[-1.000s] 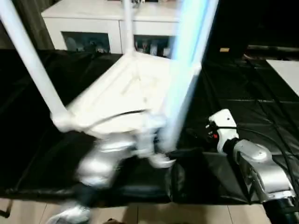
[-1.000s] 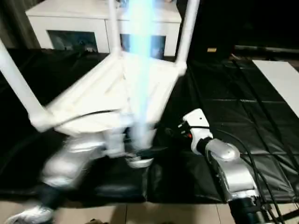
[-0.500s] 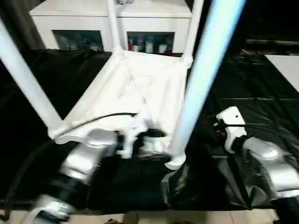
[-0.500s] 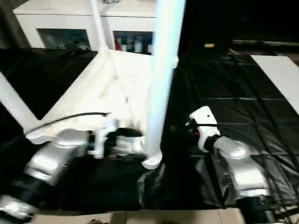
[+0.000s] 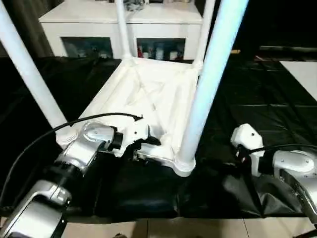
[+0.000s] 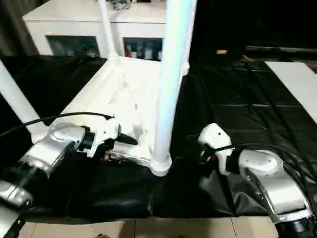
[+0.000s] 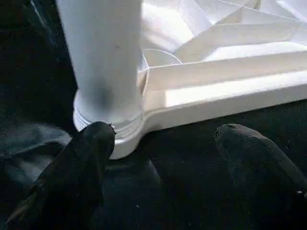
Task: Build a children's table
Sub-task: Rotate table base
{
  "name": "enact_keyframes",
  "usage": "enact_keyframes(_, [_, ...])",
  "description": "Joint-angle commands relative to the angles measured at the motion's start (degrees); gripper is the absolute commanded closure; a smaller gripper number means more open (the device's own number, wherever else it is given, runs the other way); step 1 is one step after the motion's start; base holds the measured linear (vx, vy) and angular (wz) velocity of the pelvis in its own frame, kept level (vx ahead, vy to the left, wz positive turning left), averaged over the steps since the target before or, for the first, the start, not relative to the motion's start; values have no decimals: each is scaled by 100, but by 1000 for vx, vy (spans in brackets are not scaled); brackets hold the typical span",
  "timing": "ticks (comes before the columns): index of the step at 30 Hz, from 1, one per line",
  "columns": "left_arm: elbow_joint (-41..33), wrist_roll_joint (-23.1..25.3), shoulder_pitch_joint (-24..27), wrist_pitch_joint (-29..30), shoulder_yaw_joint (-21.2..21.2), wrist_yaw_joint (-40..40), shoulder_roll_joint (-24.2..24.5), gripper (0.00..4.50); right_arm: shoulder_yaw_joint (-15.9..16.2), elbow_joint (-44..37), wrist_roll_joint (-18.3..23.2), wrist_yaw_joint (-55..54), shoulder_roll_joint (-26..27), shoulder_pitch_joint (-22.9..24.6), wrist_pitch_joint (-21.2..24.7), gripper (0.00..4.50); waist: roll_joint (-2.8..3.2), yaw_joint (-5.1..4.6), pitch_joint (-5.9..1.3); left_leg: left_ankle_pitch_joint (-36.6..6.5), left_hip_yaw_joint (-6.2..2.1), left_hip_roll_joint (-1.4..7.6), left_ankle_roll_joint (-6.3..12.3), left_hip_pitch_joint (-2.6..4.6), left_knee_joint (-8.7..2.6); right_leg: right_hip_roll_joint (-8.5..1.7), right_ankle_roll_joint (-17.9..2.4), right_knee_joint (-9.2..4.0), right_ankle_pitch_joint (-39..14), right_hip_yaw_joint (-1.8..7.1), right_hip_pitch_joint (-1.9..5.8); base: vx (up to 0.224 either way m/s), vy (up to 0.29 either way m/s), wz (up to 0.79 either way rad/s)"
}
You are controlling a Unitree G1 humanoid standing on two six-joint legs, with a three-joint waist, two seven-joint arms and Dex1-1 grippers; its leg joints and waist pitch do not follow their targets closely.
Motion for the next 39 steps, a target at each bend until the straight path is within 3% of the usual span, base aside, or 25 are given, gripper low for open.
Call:
enact_keyframes(1, [59, 128, -86, -167, -96, -98, -27, 124, 38, -205, 117, -6, -12, -40, 106, 69, -27, 23, -325, -2156, -108, 112, -35, 108, -475, -225, -1032, -490, -2375, 143, 173, 0, 0, 0])
enact_keyframes(7, [493, 516, -194, -654, -275, 102, -60, 168, 47, -268, 94, 47, 2, -29, 153, 69, -39, 39, -341, -2018, -96, 112, 26, 95, -465, -210, -1141, -449, -1955, 147, 192, 0, 0, 0])
enact_keyframes(14, [704, 695, -248, -784, -296, 187, -45, 217, 132, -262, 44, 60, 38, -73, 163, 69, -54, 52, -352, -1804, -85, 124, 77, 78, -455, -227, -1287, -402, -1606, 152, 216, 0, 0, 0])
enact_keyframes(32, [1175, 1021, -368, -1231, -392, 114, -96, 364, 232, -213, -30, 72, 86, -90, 117, 69, -41, 60, -327, -2050, -102, 124, 13, 92, -478, -242, -1130, -460, -2110, 153, 191, 0, 0, 0])
enact_keyframes(39, [1010, 1022, -210, -932, -427, -201, 3, 409, 214, -183, -3, 10, 156, -113, 101, 69, -46, 45, -335, -1980, -107, 131, 13, 75, -490, -251, -1214, -423, -1897, 156, 214, 0, 0, 0])
